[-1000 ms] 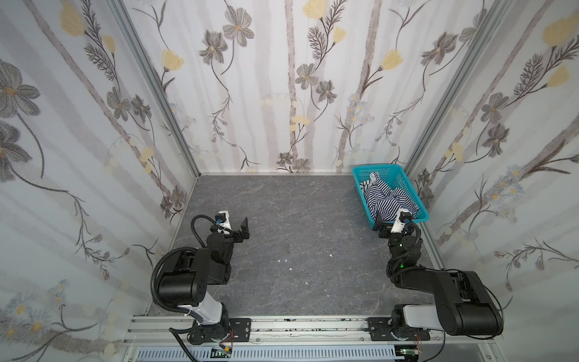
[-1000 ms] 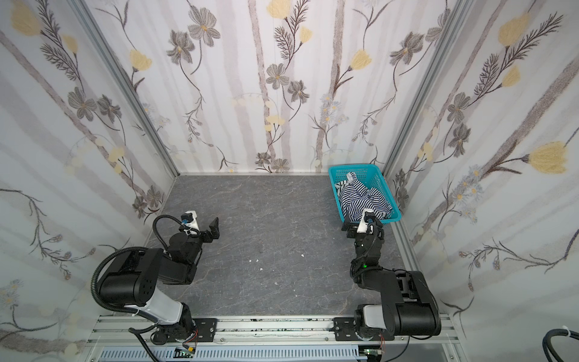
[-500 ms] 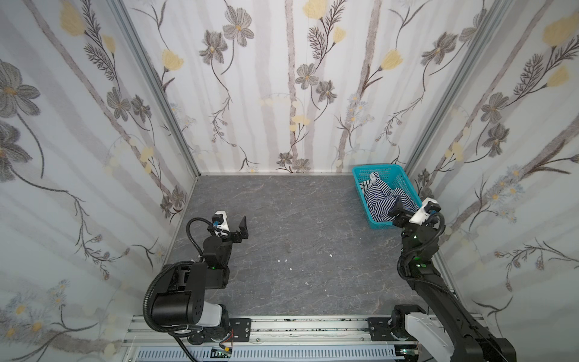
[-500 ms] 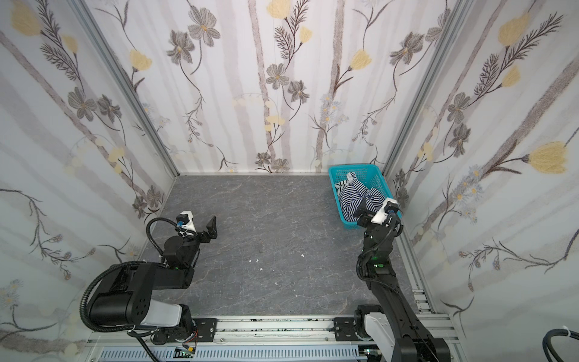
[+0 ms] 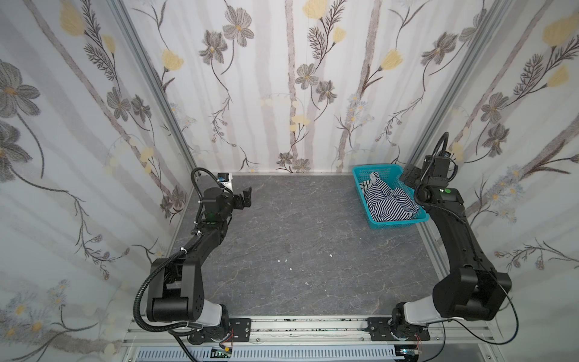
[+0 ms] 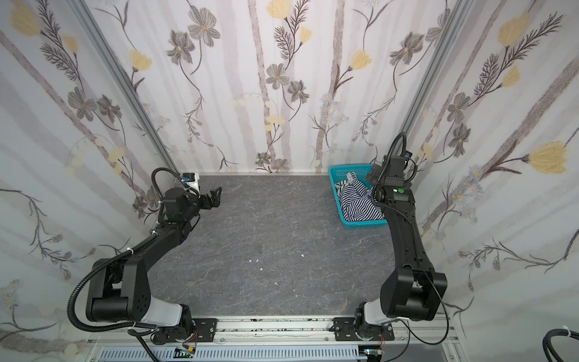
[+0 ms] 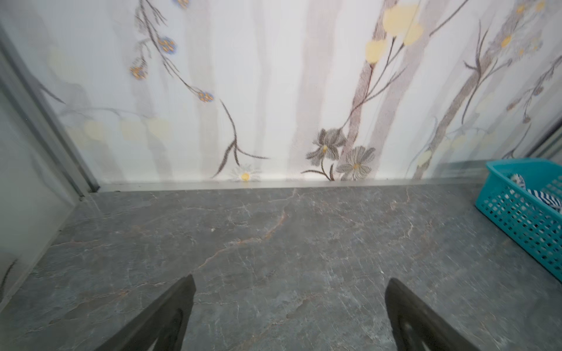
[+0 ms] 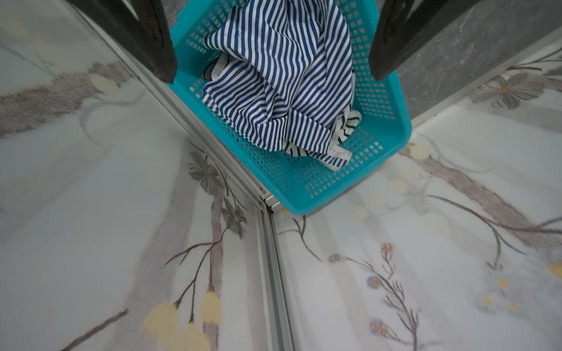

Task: Fold and stack tank tops
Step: Pick up the tank top from the basket.

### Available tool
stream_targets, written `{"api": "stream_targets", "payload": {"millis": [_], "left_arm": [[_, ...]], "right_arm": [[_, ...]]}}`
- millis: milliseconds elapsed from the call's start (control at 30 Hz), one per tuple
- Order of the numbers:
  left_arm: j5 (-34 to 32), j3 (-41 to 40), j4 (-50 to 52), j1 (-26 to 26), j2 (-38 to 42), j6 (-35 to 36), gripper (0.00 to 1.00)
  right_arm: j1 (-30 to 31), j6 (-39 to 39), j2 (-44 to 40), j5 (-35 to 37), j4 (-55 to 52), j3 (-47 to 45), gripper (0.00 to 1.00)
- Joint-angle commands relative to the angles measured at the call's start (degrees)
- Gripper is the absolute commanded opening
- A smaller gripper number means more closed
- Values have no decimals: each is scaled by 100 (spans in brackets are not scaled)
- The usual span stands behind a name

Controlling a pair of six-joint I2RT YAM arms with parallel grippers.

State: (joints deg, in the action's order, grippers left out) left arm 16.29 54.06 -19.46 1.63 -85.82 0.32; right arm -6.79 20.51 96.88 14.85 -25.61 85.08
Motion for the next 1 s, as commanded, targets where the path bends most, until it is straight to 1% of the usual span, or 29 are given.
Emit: {"api": "stream_targets", "payload": {"millis": [0,100,200,267,433,567,700,767,800,900,967], "left_arm": [[456,814,2663,290,-286,646,100],[350,1087,3306,658,-324,827,100],[123,997,3510,1016,-220,926,100],[16,845,3511,1173,-140,939,100],[110,569,3511,1250,-127,944,100],[38,479,3511,1252,-182,979,100],[7,431,3501,1254,-198,998,100],[-7,415,3500,1252,-210,1005,100],[-4,411,3501,1252,-208,1005,100],[4,422,3502,1252,-250,997,100],[1,438,3502,1252,-290,988,100]], "right_arm": [[-77,-123,504,-890,-647,219,95],[-77,-151,967,-1100,-627,248,90],[-70,-226,1287,-1126,-582,175,86],[-75,-273,1412,-970,-528,92,85],[-86,-329,1683,-531,-463,-37,86],[-86,-329,1957,-371,-455,-53,84],[-86,-326,2091,-370,-479,-88,76],[-86,-319,2027,-409,-422,-160,68],[-78,-328,1975,-431,-386,-191,63],[-77,-338,1785,-498,-354,-231,36],[-77,-359,1644,-588,-316,-234,13]]}}
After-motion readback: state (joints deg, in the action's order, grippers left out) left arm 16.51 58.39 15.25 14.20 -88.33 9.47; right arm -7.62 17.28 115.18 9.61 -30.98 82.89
